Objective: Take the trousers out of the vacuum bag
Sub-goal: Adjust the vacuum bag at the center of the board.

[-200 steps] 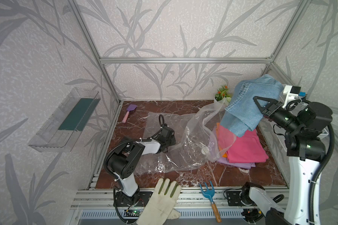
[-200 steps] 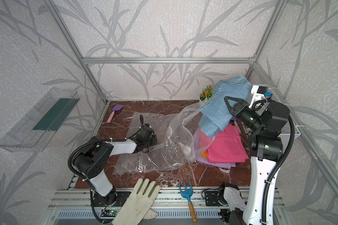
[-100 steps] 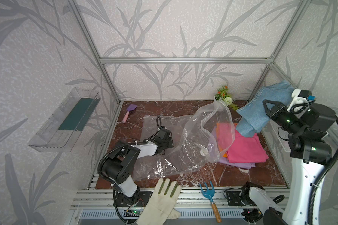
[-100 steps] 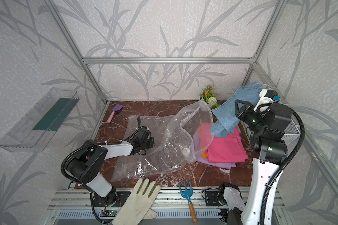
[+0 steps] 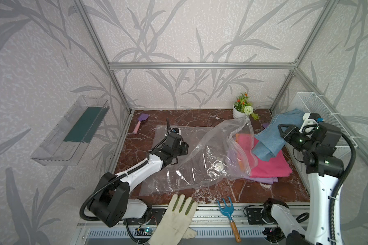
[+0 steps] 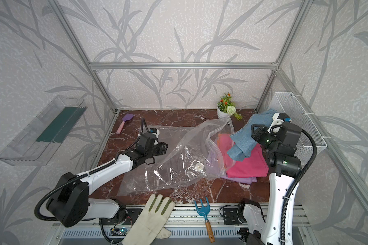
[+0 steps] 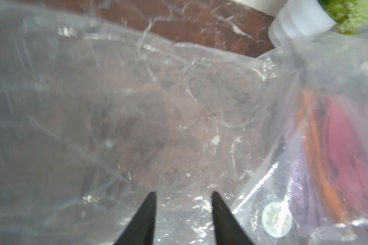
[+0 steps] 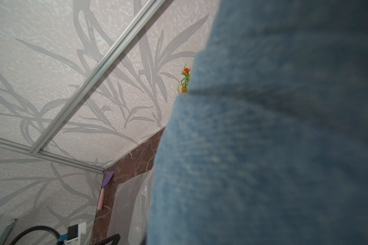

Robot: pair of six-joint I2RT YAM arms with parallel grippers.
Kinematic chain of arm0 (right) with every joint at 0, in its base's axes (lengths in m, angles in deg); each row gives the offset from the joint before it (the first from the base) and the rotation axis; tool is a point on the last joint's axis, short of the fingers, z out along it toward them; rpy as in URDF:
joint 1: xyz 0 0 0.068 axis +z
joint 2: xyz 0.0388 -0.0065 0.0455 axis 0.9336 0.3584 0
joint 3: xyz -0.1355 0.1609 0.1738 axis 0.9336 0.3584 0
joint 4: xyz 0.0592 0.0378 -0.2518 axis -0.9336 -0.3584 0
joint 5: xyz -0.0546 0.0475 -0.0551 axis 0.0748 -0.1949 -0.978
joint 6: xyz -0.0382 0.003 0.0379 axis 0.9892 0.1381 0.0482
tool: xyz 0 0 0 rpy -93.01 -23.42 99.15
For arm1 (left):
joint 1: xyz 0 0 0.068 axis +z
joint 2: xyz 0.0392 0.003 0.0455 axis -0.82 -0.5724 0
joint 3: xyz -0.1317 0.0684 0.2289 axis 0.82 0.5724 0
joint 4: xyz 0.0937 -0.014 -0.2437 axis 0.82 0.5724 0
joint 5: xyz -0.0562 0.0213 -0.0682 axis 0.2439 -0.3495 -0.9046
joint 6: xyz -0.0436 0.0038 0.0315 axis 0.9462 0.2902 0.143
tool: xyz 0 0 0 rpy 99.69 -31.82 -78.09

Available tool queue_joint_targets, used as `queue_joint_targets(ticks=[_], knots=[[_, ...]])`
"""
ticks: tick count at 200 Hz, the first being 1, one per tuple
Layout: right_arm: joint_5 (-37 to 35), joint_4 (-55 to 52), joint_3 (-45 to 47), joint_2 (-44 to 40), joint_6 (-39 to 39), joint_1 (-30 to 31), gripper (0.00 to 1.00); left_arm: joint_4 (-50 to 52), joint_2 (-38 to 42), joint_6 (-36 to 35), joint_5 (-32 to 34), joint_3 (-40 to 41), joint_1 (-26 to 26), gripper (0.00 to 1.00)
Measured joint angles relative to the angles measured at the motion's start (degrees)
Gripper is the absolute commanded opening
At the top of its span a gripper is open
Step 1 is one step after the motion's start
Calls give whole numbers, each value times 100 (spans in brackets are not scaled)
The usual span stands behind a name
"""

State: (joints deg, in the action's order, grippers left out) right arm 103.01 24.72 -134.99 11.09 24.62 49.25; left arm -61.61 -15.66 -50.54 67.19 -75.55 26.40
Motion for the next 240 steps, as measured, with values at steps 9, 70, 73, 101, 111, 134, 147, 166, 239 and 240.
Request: queue_joint_targets(ticks=[9, 70, 73, 101, 111, 134, 147, 166, 239, 240], knots=[[-17, 2, 70, 0, -9, 0, 0, 22, 201, -57, -48, -118, -22, 60], [92, 479, 350, -17, -203, 0, 0, 48, 308, -756, -501, -1202, -1405, 63], [98, 492, 358, -17, -214, 0, 0, 44, 254, -820, -503, -1270, -1537, 63], [140, 560, 391, -17, -260, 0, 0, -11, -210, -1432, -393, -1499, -2500, 63], [162, 573, 393, -17, -269, 0, 0, 11, -348, -1646, -365, -1499, -2771, 64], [181, 616, 417, -20, -278, 0, 0, 7, -568, -2020, -280, -1497, -3215, 66], [199, 656, 446, -20, -282, 0, 0, -11, -577, -2177, -269, -1495, -3405, 67], [221, 721, 509, -20, -304, 0, 0, -131, -575, -2376, -243, -1495, -3676, 69], [269, 946, 671, -22, -435, -2, 0, -282, -1482, -2776, 90, -2059, -4450, 71], [269, 946, 671, -22, -437, -2, 0, -284, -1491, -2778, 92, -2063, -4452, 72]])
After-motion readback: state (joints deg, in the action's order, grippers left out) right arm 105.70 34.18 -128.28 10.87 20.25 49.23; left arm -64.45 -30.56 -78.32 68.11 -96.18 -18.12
